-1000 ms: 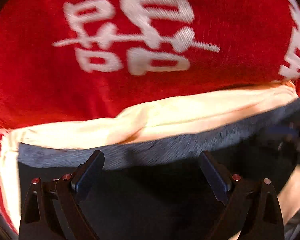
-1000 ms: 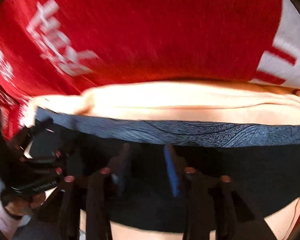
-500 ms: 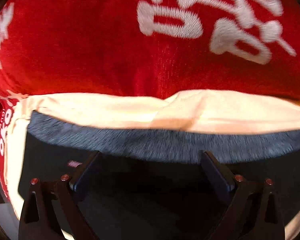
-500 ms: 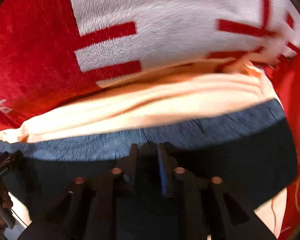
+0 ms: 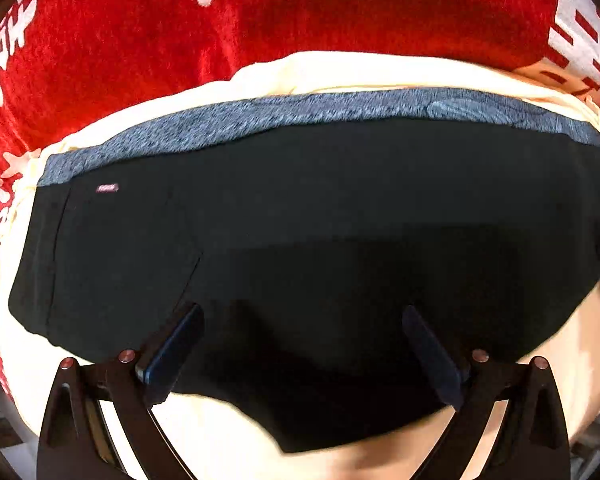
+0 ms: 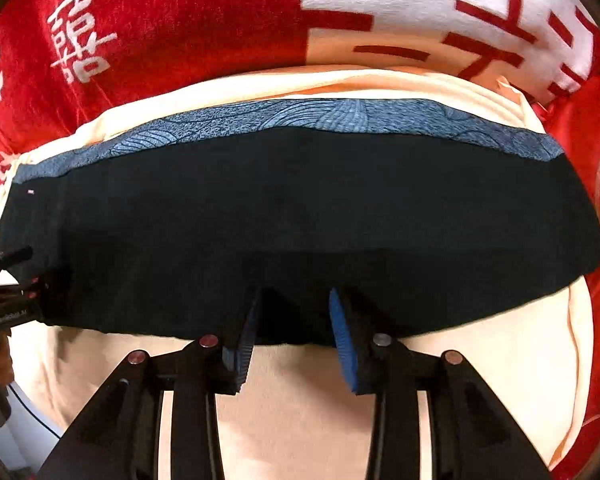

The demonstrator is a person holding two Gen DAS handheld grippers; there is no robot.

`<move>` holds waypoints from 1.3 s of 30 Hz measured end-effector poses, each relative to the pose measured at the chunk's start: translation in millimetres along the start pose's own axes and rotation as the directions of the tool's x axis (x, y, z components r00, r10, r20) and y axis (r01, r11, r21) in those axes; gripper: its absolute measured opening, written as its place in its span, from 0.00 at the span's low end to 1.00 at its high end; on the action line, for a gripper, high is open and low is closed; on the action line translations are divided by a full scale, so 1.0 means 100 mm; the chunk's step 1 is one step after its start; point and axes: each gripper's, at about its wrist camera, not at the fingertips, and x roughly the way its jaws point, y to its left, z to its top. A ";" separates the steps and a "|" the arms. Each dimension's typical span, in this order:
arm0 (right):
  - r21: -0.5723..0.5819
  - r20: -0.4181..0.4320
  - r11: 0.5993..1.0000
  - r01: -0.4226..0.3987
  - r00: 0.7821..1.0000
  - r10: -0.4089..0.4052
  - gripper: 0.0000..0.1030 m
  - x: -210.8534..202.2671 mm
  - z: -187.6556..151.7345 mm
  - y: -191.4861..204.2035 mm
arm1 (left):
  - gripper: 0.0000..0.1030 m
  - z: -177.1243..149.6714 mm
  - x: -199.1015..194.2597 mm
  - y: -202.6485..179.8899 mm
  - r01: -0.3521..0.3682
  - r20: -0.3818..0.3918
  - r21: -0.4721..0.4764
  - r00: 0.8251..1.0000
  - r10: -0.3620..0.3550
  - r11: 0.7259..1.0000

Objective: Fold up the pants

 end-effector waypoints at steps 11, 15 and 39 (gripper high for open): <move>0.114 -0.090 0.992 -0.057 0.994 0.068 0.47 -0.53 -0.52 -0.18 | 0.98 -0.37 -0.58 0.26 -0.047 -0.092 0.033 0.994 0.050 0.998; 0.130 -0.107 0.989 -0.068 0.991 0.082 0.47 -0.67 -0.65 -0.05 | 0.98 -0.75 -0.74 0.62 -0.085 -0.104 0.064 0.990 0.092 0.994; 0.002 -0.005 0.994 -0.110 0.994 0.110 0.69 -2.23 0.04 0.82 | 0.98 -0.71 -1.23 2.07 -0.131 -0.004 0.018 0.991 0.131 0.991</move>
